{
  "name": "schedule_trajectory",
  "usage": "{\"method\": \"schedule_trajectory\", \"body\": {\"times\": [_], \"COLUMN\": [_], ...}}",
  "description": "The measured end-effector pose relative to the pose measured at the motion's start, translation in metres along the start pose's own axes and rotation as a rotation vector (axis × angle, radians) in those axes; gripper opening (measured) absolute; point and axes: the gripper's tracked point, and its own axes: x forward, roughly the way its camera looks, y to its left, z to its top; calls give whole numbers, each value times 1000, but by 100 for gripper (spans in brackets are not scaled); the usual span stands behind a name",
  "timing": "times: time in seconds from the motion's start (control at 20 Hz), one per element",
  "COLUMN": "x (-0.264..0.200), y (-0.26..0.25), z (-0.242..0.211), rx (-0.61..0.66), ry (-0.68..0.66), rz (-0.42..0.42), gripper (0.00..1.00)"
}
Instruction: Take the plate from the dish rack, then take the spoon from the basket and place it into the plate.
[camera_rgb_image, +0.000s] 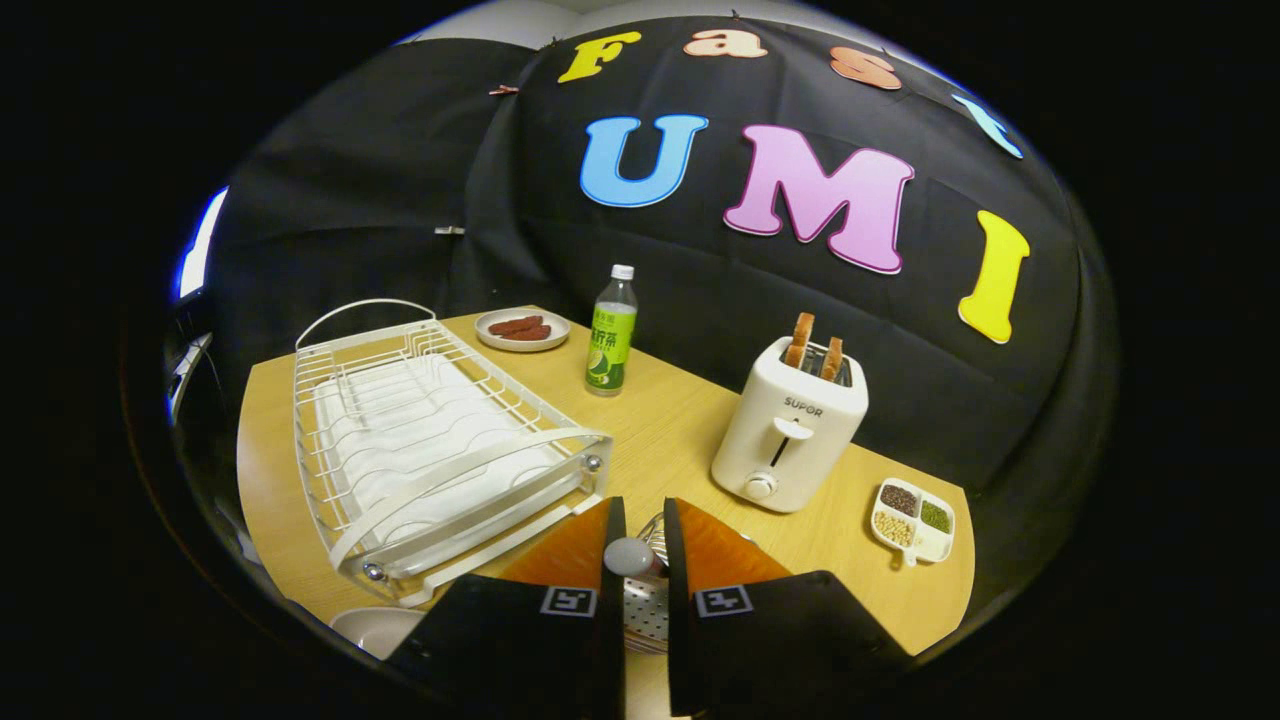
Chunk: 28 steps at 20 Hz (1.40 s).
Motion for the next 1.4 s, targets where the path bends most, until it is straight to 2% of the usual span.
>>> {"method": "schedule_trajectory", "body": {"times": [0.15, 0.35, 0.6, 0.75, 0.95, 1.2, 1.4], "x": [1, -11, -52, -77, -116, -144, -146], "y": [-10, -27, -37, -33, -27, -12, 12], "z": [4, 27, 71, 78, 96, 80, 45], "rx": [55, 122, 167, 259, 314, 354, 393], "ry": [17, 4, -23, 31, 17, 42, 62], "rz": [12, 10, 13, 7, -19, -116, -166], "gripper": [15, 15, 15, 15, 15, 15, 15]}}
